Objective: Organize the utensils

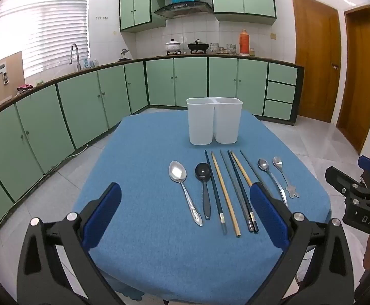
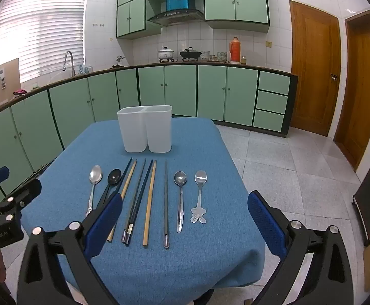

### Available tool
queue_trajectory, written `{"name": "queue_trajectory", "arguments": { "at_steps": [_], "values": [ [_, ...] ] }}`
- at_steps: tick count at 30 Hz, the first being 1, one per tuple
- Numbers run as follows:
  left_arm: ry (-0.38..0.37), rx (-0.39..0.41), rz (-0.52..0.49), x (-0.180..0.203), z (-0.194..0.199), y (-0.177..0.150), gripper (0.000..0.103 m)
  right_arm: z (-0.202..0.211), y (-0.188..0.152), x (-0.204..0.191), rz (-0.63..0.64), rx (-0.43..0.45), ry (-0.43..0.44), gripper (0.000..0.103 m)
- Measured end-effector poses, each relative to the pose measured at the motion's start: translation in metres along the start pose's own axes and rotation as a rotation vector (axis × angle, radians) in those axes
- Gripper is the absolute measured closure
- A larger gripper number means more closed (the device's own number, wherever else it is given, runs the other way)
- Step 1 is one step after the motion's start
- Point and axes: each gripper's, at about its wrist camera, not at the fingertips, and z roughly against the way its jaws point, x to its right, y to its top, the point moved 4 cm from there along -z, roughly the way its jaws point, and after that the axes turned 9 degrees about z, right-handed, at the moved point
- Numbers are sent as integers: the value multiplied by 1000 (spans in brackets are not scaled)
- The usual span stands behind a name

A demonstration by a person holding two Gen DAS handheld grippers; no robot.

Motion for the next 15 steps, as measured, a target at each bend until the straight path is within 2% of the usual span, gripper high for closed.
{"name": "queue_trajectory", "arguments": {
  "at_steps": [15],
  "values": [
    [2, 6, 4, -2, 5, 3, 5, 0, 0, 1, 2, -1, -1, 6]
  ]
}}
